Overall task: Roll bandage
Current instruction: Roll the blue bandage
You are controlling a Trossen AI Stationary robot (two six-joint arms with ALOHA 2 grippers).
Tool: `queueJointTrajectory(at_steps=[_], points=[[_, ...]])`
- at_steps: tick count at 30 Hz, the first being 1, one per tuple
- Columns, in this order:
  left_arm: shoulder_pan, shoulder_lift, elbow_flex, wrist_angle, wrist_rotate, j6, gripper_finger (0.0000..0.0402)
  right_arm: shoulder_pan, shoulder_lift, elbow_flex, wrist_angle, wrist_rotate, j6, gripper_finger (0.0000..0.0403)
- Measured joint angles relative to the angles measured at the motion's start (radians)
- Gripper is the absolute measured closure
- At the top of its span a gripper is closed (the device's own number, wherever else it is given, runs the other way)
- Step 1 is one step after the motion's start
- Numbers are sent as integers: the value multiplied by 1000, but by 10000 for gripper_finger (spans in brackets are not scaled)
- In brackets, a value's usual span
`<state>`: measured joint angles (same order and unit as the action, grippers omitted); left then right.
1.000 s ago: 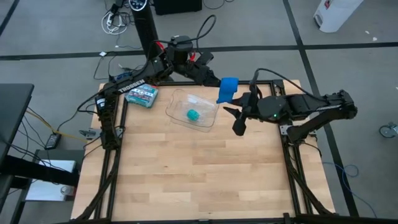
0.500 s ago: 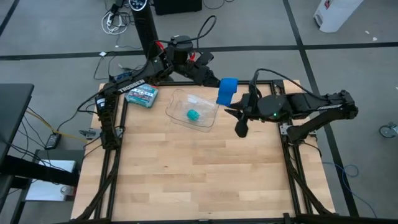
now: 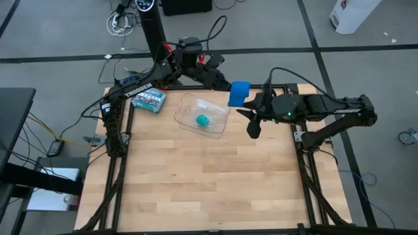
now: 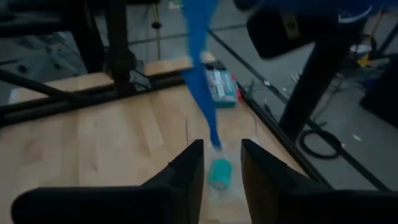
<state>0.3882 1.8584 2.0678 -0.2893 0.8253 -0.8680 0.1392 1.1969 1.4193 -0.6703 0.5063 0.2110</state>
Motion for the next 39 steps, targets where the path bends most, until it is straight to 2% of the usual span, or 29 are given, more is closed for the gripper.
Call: queueJointTrajectory(at_steps=[7,21,26,34,39], points=[[0,0,0,0,0,0,376,-25,0,0,35,-188,-14,281],[4,0,0,-1,-1,-1,376,-37,0,0,113,-169,-32,284],[5,0,0,0,0,-1,376,-28,-16,0,117,-167,-2,310],[5,0,0,0,-1,-1,376,-29,-41,0,106,-140,-5,394],[11,0,0,0,-3,0,376,-28,-45,0,40,-160,32,401]])
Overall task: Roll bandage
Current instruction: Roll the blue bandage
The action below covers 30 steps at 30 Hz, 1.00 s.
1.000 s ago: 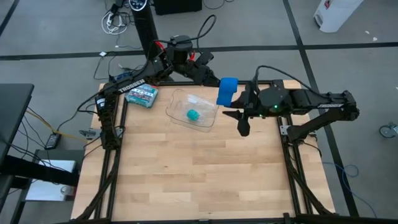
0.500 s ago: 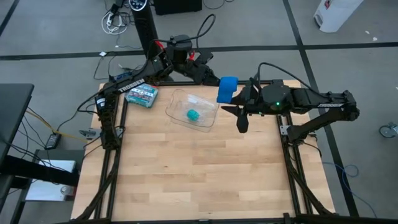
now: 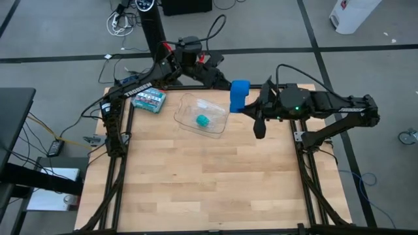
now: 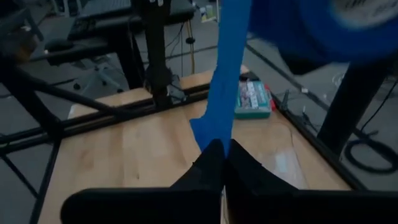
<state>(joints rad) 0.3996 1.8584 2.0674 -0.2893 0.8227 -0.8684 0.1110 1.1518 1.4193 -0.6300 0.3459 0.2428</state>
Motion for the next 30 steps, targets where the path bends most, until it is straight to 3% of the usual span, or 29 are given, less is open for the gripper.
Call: queueJointTrajectory(at_steps=[9,13,16,19,30], points=[[25,0,0,1,-2,0,376,62,-74,1,-19,-135,22,403],[25,0,0,1,-2,0,376,64,-72,2,-91,-72,34,403],[26,1,-1,3,-3,0,376,44,-54,2,-189,23,50,403],[26,2,-2,8,-10,0,376,9,-40,2,-221,49,24,403],[13,2,-2,61,-41,-14,376,-155,11,2,-109,-106,-143,403]])
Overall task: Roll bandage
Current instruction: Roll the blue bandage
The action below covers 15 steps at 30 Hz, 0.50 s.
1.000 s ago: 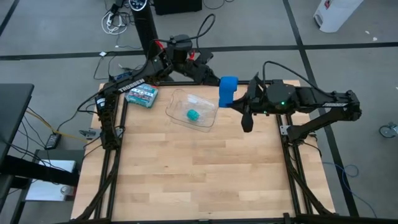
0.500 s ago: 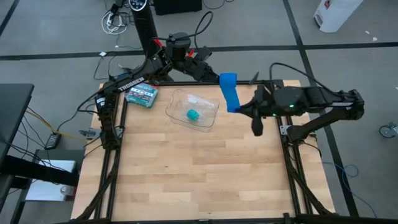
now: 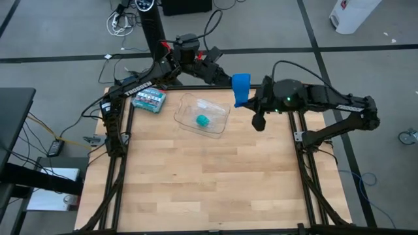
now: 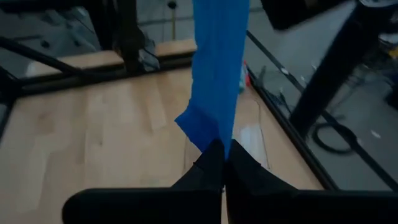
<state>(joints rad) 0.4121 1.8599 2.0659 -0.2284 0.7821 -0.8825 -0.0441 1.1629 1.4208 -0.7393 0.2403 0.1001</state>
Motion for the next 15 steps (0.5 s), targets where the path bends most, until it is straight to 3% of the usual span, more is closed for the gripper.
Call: queueJointTrajectory(at_steps=[4,15], points=[[-9,0,0,3,-2,-12,376,-56,19,-1,34,-74,-32,403],[-61,0,0,-1,-22,-12,376,-135,-63,-1,12,-61,-67,403]])
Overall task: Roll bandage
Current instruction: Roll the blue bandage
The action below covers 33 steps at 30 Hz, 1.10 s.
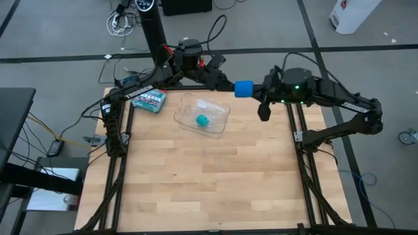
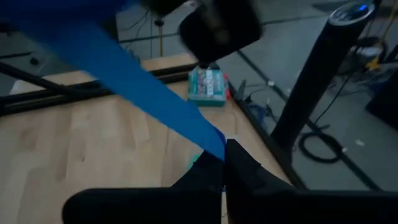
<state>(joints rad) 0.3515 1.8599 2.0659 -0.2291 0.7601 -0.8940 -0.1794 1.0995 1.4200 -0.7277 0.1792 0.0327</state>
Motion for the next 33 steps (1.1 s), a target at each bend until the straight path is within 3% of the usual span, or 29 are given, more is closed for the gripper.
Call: queueJointTrajectory(at_steps=[12,20,28,33], points=[[-49,5,-9,-83,-60,76,376,-6,-51,-1,91,2,-63,403],[-59,10,-9,-107,-71,95,376,19,-40,-1,206,-60,-98,403],[-62,9,-9,-130,-67,106,376,66,-48,-2,252,-203,-116,403],[-63,9,-9,-130,-64,105,376,92,-47,-2,257,-212,-97,393]])
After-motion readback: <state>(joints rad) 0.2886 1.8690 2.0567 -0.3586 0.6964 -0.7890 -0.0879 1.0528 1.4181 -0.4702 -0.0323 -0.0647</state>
